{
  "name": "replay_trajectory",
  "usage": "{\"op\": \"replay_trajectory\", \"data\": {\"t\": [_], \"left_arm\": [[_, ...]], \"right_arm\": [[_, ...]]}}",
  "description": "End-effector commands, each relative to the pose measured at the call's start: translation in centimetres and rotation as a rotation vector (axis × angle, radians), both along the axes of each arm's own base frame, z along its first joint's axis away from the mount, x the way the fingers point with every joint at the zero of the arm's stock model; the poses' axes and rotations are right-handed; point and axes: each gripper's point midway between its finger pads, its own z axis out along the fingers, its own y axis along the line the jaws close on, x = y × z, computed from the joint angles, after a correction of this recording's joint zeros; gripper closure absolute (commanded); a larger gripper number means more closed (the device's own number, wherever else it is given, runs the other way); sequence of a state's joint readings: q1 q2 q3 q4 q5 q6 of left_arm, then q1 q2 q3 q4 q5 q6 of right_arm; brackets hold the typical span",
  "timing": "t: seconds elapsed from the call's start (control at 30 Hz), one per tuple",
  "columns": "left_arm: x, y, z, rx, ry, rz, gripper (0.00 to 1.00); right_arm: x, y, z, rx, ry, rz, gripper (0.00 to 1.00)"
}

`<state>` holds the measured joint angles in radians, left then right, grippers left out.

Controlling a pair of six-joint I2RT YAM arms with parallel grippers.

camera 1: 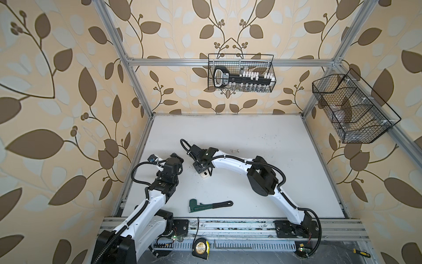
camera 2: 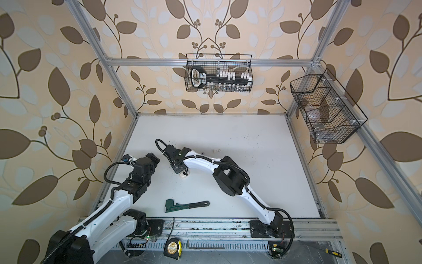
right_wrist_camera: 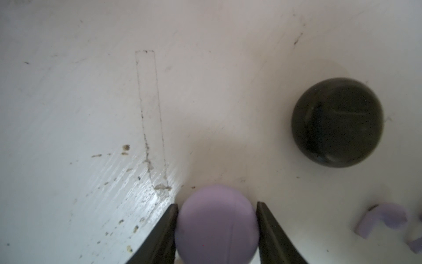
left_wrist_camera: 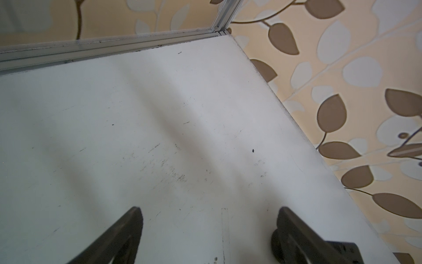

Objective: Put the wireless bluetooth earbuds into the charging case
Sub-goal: 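Lower and close the right gripper on the lilac case, then lift the lilac case with the right gripper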

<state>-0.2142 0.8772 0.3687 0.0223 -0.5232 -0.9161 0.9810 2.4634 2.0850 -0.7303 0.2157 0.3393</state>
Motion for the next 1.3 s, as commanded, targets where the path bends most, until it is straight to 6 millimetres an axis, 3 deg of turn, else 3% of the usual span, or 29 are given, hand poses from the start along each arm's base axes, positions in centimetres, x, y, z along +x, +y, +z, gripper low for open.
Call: {"op": "replay_trajectory", "data": {"t": [0.0,0.13,0.33,0.47,0.67,0.7,0.8,0.83,0.97,1.13,1.27], "left_arm": [[1.0,-0.3,2.6,0.004,-0.066,-0.03,0.06],[2.1,-2.4,3.6,0.01,-0.088,-0.172,0.07],[2.9,-6.3,6.6,-0.004,-0.169,-0.409,0.11],[3.1,-9.0,8.4,-0.005,-0.241,-0.557,0.11],[2.5,-14.9,11.7,-0.019,-0.426,-0.877,0.16],[2.2,-15.7,12.1,-0.019,-0.452,-0.917,0.16],[1.4,-17.7,12.9,-0.011,-0.504,-1.026,0.18],[1.2,-18.2,13.2,-0.007,-0.517,-1.053,0.18],[-0.1,-19.8,14.1,0.026,-0.569,-1.139,0.19],[-1.7,-21.9,14.8,0.068,-0.62,-1.256,0.27],[-2.7,-23.4,14.9,0.085,-0.644,-1.345,0.31]], "right_arm": [[-1.5,-3.4,-1.8,-0.107,0.086,-0.001,0.57],[0.2,-5.5,1.7,-0.028,0.023,-0.028,0.57],[1.9,-11.0,10.3,0.143,-0.194,-0.092,0.57],[0.6,-13.7,16.0,0.262,-0.383,-0.076,0.57],[-3.0,-16.7,21.3,0.324,-0.659,-0.025,0.6],[-3.6,-16.9,21.6,0.319,-0.691,-0.009,0.64],[-5.4,-17.9,23.2,0.283,-0.85,0.019,0.9],[-6.2,-17.9,23.8,0.275,-0.911,0.057,0.92],[-7.0,-19.0,24.0,0.262,-1.036,0.051,0.94],[-7.4,-17.7,22.2,0.196,-0.994,0.179,0.91],[-7.6,-17.7,21.5,0.166,-1.002,0.219,0.94]]}}
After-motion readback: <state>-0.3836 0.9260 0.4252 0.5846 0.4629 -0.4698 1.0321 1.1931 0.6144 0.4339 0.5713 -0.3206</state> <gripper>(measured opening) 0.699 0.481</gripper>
